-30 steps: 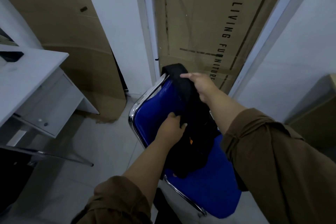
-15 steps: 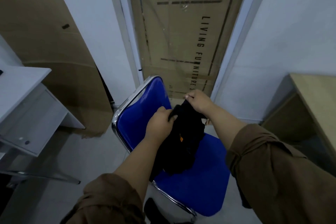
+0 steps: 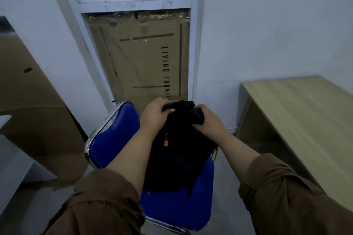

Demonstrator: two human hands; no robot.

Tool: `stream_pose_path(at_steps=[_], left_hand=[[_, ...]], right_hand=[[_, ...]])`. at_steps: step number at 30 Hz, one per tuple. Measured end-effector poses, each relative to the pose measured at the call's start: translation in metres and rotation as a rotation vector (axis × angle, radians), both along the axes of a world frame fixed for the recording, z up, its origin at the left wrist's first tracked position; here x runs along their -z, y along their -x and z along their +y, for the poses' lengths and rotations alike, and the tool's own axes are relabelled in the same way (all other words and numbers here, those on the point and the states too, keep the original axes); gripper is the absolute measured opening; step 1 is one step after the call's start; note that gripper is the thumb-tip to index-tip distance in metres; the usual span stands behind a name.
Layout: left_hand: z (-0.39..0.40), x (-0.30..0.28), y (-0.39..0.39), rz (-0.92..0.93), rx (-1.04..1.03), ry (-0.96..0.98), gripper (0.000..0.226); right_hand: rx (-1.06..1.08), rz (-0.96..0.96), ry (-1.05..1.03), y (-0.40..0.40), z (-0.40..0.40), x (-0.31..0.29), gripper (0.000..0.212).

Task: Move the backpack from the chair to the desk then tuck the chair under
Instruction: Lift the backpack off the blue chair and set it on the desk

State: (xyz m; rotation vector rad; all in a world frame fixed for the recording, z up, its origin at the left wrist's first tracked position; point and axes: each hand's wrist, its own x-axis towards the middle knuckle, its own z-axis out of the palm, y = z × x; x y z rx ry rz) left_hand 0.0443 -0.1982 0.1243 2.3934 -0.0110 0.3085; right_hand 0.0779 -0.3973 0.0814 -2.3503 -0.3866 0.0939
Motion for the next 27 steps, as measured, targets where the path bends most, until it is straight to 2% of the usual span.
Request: stream_pose_path(at_steps=[6,9,15,20,27], left_hand=[[-0.019,-0.021,-0.022,0.021,0.107,0.101,0.014],[-0.030,-0.029,-0.028,-0.017,0.189,0.102,0.007],[-0.063,-0.046,-0.037,-0.068,0.340,0.123,0.020],[-0.113,-0.048,-0.038,-0.018,0.424,0.280,0.042],[-0.226,-0.051,-0.017,0.106,0.595,0.489,0.056]], right_hand=[[0.212,-0.056,-0.021,0.017,-0.037,-0.026,0.019],[0.315,-0.118,0.015,0.029,-0.049,-0.044,0.022],[0.566,-0.223,0.018,0.055,-0.072,-0.080,0.019],[0.817,-0.325,-0.007,0.079,-0.113,-0.120,0.020],[1.123,-0.495,-0.149,0.150,-0.206,-0.177,0.013]])
